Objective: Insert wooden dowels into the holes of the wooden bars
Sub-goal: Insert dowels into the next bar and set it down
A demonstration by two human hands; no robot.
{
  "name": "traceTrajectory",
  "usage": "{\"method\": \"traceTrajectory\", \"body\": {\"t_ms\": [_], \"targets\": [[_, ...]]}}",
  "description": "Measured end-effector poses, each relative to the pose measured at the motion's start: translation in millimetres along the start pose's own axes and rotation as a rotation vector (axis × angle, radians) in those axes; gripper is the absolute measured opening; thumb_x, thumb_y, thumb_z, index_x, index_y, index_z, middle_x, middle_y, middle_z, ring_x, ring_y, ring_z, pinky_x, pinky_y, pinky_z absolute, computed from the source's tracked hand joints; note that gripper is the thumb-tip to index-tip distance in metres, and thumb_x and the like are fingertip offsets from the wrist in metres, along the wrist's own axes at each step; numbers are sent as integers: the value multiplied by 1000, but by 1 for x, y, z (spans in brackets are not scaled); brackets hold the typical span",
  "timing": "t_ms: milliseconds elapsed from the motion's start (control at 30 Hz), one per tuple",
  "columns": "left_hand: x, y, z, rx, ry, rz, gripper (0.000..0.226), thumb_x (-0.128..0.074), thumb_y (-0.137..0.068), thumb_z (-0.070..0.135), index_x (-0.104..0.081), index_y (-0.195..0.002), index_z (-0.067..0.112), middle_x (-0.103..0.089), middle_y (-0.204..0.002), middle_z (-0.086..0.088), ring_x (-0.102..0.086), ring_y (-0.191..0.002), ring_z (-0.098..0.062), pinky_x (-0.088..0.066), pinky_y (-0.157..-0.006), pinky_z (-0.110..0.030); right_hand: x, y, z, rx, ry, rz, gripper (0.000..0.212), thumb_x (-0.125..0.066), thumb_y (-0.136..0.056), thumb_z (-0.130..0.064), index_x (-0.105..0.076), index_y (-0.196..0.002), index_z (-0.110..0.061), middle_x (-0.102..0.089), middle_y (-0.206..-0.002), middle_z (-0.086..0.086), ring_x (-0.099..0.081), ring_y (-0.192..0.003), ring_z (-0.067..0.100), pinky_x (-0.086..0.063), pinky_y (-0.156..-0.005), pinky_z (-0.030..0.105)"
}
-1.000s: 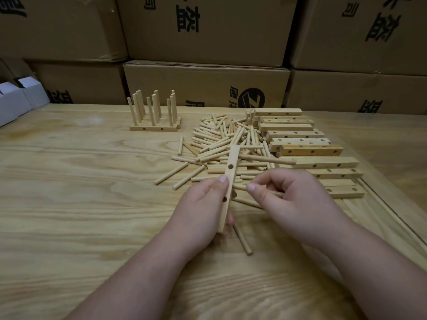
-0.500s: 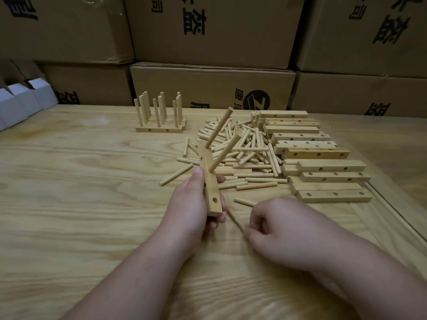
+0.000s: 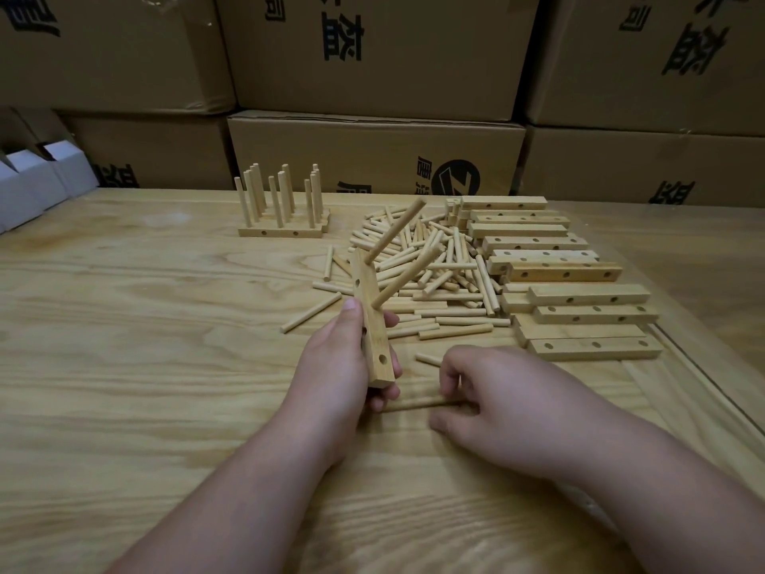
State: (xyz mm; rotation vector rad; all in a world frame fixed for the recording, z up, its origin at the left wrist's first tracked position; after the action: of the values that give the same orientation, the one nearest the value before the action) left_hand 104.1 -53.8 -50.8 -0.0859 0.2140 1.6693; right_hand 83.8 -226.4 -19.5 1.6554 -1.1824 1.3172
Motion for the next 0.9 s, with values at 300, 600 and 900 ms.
{"method": "traceTrajectory", "body": {"t_ms": [300,600,900], "targets": [[0,-2,0,14,14,24,54,-29,-107,50,-70,-94,18,-59,-54,-5,-50,-36,-19,-32,-36,-20,4,-1,8,29,-56,12,14,-55,-93,-47,-58,-88,-35,-52,-93,-19,-53,-90,4,-50,-83,33],[1,1,2,5,-10,54,55,-30,-106,54,-72,-89,24,-60,-53,-3,-50,-36,-17,-30,-36,-19,23,4,21,130,-462,147,2,-56,-93,-39,-56,-95,-40,-67,-89,-21,-62,-83,0,-45,-64,15],[-3,10,2,-93,-98,100,51,-32,-105,52,-68,-82,24,-61,-49,2,-55,-37,-8,-37,-33,-17,19,5,13,219,-381,135,8,-58,-94,-35,-64,-97,-37,-62,-94,-24,-59,-86,2,-43,-69,10]]}}
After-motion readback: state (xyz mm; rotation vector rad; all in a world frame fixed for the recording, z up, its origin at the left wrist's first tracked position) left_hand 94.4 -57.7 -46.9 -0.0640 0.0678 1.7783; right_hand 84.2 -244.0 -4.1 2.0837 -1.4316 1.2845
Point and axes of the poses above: each hand's wrist, its own y-axis away from the middle knuckle, its own x-axis out of the back of the hand, z = x × y, the point moved 1 cm from there along -y, towards the middle knuckle
